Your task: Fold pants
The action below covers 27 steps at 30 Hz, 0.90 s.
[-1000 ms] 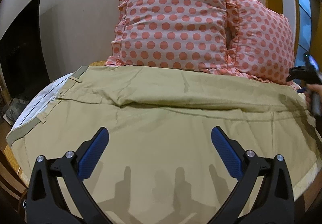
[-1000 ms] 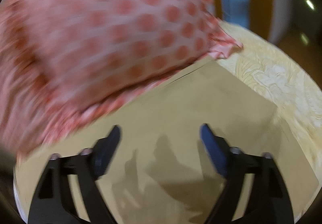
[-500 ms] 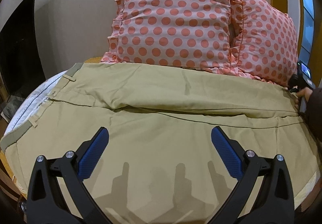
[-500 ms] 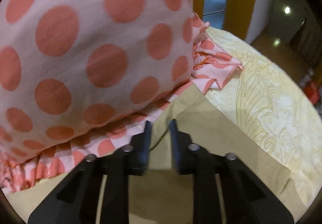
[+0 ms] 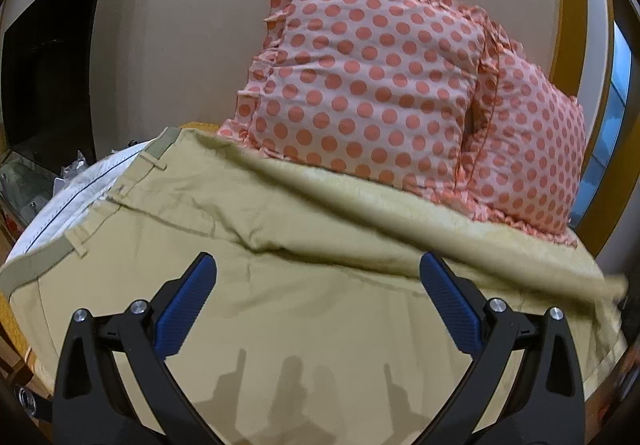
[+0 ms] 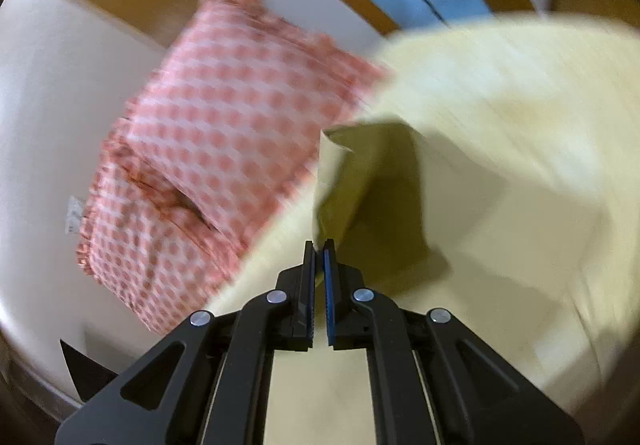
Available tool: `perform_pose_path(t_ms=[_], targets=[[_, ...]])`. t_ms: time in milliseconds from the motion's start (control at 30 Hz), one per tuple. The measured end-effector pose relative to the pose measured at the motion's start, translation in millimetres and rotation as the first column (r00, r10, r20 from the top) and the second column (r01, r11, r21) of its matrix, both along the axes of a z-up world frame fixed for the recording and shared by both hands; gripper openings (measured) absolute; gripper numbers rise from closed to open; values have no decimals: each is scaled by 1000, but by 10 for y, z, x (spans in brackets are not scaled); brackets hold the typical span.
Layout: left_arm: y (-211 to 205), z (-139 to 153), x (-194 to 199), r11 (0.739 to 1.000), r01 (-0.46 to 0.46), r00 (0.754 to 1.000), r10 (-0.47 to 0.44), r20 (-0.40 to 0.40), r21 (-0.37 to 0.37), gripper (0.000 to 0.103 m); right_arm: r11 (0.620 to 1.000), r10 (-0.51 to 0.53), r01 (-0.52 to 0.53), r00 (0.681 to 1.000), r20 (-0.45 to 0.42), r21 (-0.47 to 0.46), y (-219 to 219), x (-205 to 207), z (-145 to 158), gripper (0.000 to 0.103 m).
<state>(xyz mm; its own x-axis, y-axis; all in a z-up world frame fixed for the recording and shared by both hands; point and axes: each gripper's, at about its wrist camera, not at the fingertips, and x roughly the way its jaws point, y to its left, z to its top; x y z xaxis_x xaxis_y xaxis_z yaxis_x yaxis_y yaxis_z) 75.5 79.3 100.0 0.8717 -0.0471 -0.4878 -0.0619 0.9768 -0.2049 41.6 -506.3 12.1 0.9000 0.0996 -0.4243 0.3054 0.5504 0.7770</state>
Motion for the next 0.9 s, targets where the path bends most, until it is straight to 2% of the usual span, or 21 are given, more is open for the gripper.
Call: perform_pose_path(t_ms=[100,133,167,200,267,300,333,367,400,533,600,700,800,833,867,900], targets=[[75,77,193,1000,-5,1000,5,13,14,101,1000,14,-12,998,-56,23,61,-97,-144,6],[104,92,275,1000,-11,1000,11,5,25,101,999,15,-13,998,-63,35,68,-98,-166,12],[160,97,405,999,-16,1000,17,-17,28,101,999,12,-9,998,-68,48,92,-178,-176,27],[212,86,494,1000,-17,999,18,-35,19,101,998,10,-6,997,-78,57,75,-158,-192,35],[345,48,689,999,-33,996,31,-80,-25,101,999,0,4,997,-78,46,113,-179,-194,38],[444,5,851,997,-34,993,25,-111,-74,101,999,-2,5,997,-78,36,131,-168,-192,38],[500,-23,935,994,-40,991,27,-127,-104,101,1000,-6,8,997,-76,26,136,-155,-206,36],[589,-68,1086,987,-53,988,30,-150,-155,101,1000,-10,11,998,-69,11,136,-111,-208,19],[633,-96,1152,983,-61,987,33,-159,-175,101,1000,-7,7,998,-60,-1,127,-72,-226,1],[844,-220,1605,959,-154,966,96,-239,-238,99,998,-29,26,999,43,54,-13,-81,-278,2],[907,-279,1823,949,-185,956,114,-271,-256,95,999,-21,20,998,62,28,-6,-54,-228,2],[960,-429,2207,941,-234,923,136,-360,-244,84,999,-16,14,997,77,33,-33,-14,-227,2],[1014,-669,2539,925,-269,880,123,-458,-268,54,999,-17,14,997,79,38,-61,10,-254,2],[1025,-705,2584,924,-292,875,153,-460,-247,36,999,-18,14,997,80,41,-68,20,-256,2],[1026,-693,2592,930,-289,884,167,-436,-229,7,999,-17,13,996,87,46,-76,24,-249,2],[1032,-713,2603,930,-251,890,113,-442,-267,5,999,-17,13,995,94,48,-84,23,-235,2]])
